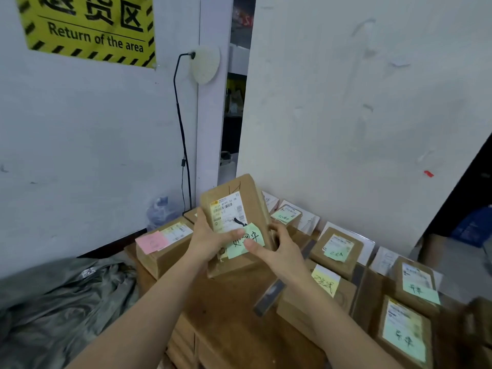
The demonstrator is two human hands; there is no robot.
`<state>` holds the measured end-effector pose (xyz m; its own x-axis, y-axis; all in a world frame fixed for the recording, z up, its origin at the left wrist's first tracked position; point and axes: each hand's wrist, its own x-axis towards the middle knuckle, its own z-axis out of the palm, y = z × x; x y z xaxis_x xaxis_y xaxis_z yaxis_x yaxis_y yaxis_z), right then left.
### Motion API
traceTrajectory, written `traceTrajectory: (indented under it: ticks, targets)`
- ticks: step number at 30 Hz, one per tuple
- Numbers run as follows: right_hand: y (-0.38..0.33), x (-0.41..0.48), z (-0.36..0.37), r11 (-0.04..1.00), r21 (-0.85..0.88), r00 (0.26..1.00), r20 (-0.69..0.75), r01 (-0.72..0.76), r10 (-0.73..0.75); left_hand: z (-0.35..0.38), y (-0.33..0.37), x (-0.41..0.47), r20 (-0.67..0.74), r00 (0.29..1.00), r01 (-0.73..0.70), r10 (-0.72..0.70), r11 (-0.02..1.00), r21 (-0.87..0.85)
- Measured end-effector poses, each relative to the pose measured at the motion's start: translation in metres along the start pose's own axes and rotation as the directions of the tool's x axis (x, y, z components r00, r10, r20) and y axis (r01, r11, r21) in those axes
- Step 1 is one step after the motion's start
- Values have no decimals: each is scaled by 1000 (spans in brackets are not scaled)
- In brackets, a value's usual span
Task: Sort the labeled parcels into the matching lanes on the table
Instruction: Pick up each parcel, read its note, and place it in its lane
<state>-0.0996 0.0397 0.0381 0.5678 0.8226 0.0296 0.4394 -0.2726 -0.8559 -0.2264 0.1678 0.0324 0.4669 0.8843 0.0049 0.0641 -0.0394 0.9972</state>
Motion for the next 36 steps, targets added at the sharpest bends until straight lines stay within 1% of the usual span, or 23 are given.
traceTrajectory:
  ticks: [4,6,8,12,14,18,22,25,28,33,36]
  targets:
    - [11,38,5,999,23,999,-27,-39,39,5,-6,35,60,997,41,-37,998,-53]
    - [20,55,8,997,37,996,-45,-73,75,10,-10,53,76,995,72,-69,997,-34]
    - [27,68,10,994,47,992,-67,-104,107,14,-15,71,82,990,118,-116,993,-21]
    - [33,86,8,988,65,982,-117,-141,148,25,-22,99,98,974,210,-205,977,-46]
    - [37,95,8,982,107,976,-139,-153,167,29,-24,111,110,970,220,-216,975,-21]
    - [45,112,11,959,183,956,-160,-215,245,33,-23,133,221,946,231,-237,972,50]
    - [50,127,19,931,241,925,-199,-273,323,38,-30,159,296,936,144,-190,975,170]
    - [52,139,28,912,261,894,-241,-315,378,43,-36,176,354,923,79,-154,973,217]
    - [54,148,39,901,276,860,-302,-334,411,47,-38,191,382,913,40,-144,963,268]
    - [60,161,56,854,312,762,-392,-417,516,52,-42,211,411,897,-21,-160,915,402]
    - [65,164,64,843,269,721,-437,-466,538,54,-51,219,456,875,-79,-163,881,467]
